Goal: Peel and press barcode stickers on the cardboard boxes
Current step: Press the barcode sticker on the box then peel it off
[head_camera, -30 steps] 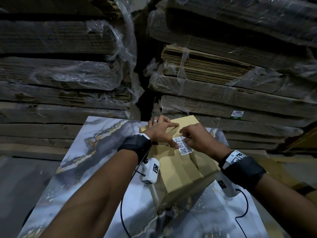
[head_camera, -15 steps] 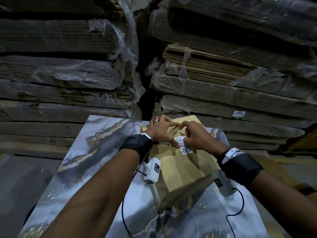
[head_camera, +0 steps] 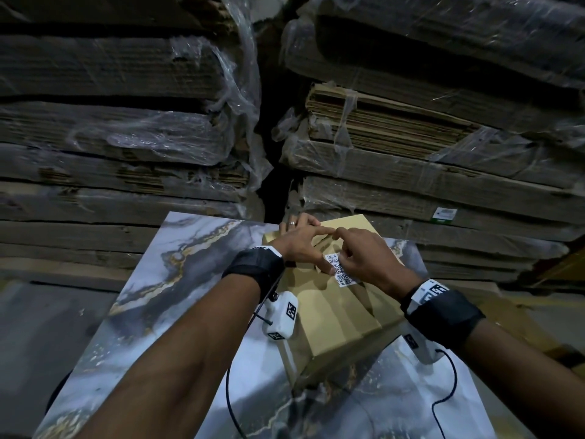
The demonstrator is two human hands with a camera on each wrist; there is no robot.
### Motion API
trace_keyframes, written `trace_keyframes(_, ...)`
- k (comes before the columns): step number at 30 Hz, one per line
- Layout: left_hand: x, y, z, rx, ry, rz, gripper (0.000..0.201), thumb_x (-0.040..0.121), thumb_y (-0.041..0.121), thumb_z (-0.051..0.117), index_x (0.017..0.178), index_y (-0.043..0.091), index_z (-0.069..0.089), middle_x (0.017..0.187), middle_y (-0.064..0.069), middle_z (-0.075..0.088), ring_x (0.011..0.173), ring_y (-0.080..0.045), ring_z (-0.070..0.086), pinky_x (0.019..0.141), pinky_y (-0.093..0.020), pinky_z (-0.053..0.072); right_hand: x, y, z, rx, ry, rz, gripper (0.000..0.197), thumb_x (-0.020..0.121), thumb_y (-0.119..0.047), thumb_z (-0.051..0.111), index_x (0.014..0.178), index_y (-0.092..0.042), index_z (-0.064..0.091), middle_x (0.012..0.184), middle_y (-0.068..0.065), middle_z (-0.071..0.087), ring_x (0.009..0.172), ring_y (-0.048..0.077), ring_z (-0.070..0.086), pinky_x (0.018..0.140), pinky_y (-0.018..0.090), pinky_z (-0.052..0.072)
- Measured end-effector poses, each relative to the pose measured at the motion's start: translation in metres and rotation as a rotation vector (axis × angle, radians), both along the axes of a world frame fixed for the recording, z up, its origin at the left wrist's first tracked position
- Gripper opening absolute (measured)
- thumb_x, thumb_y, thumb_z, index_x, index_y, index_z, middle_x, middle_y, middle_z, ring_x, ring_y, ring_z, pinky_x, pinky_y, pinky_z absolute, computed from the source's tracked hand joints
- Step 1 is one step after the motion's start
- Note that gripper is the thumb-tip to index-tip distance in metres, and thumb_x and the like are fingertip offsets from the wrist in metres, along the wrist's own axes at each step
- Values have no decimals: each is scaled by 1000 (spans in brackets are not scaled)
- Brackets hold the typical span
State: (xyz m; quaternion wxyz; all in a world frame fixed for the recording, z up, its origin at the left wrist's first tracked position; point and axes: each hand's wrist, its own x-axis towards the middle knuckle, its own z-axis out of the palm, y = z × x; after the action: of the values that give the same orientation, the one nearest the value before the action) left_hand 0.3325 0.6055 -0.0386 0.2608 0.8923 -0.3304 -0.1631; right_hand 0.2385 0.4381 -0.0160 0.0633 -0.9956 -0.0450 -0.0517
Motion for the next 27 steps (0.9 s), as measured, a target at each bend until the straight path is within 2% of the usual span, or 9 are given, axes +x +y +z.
trace_keyframes(3, -1, 0, 8, 48, 16, -3, 97, 59, 53, 85, 146, 49, 43, 134, 7, 25, 111, -11, 21, 107, -36, 14, 4, -4, 5, -20, 66, 63, 45, 86, -7, 56, 131, -11, 54, 94, 9, 61, 90, 34, 58, 67, 34, 27)
trace_keyframes(6, -1, -2, 13, 77, 50, 14, 92, 51, 43, 61, 142, 55, 46, 132, 7, 29, 115, -17, 26, 94, -33, 18, 7, -10, 10, -24, 131, 96, 47, 86, -3, 58, 131, -10, 49, 89, 4, 52, 89, 33, 54, 66, 35, 27)
trace_keyframes(10, -4, -2, 15, 98, 58, 39, 94, 49, 38, 57, 141, 56, 46, 131, 9, 31, 118, -19, 28, 93, -32, 18, 4, -11, 11, 46, 118, 142, 45, 84, -1, 58, 127, -10, 48, 82, 3, 53, 81, 30, 51, 62, 38, 30)
trace_keyframes(13, -6, -2, 16, 97, 44, 33, 95, 49, 39, 57, 142, 56, 45, 131, 7, 30, 114, -17, 26, 94, -32, 17, -2, -16, 3, 132, 70, 152, 35, 89, -4, 54, 120, -17, 47, 80, 1, 55, 77, 29, 52, 66, 46, 44)
trace_keyframes(16, -7, -2, 15, 86, 46, 34, 96, 51, 39, 58, 144, 55, 44, 131, 7, 30, 119, -18, 26, 96, -33, 17, -7, -18, -3, 163, 17, 166, 28, 95, -8, 51, 116, -25, 45, 83, -1, 56, 76, 24, 52, 68, 50, 46)
trace_keyframes(18, -6, -2, 14, 81, 52, 37, 95, 51, 39, 59, 144, 55, 44, 131, 8, 29, 121, -18, 27, 100, -35, 19, -10, -18, -4, 177, -26, 163, 26, 97, -10, 52, 116, -26, 47, 87, -3, 55, 76, 20, 52, 68, 46, 47)
trace_keyframes(21, -6, -1, 13, 85, 60, 30, 96, 52, 40, 59, 145, 55, 43, 131, 8, 28, 123, -19, 27, 107, -38, 20, -14, -20, -4, 228, -67, 89, 31, 91, -12, 57, 118, -25, 54, 105, -3, 53, 86, 16, 58, 70, 36, 52)
trace_keyframes(23, -6, -1, 13, 79, 68, 27, 96, 52, 39, 58, 145, 54, 44, 132, 8, 28, 125, -20, 27, 111, -40, 20, -14, -21, -2, 241, -61, 16, 33, 88, -13, 60, 120, -21, 62, 112, -1, 58, 90, 17, 62, 73, 32, 52)
trace_keyframes(27, -8, 0, 14, 58, 68, 39, 95, 51, 38, 57, 144, 54, 45, 131, 8, 29, 125, -18, 29, 114, -43, 20, -13, -16, 2, 171, 15, -14, 33, 89, -20, 65, 120, -14, 71, 90, -2, 72, 82, 16, 64, 74, 43, 56)
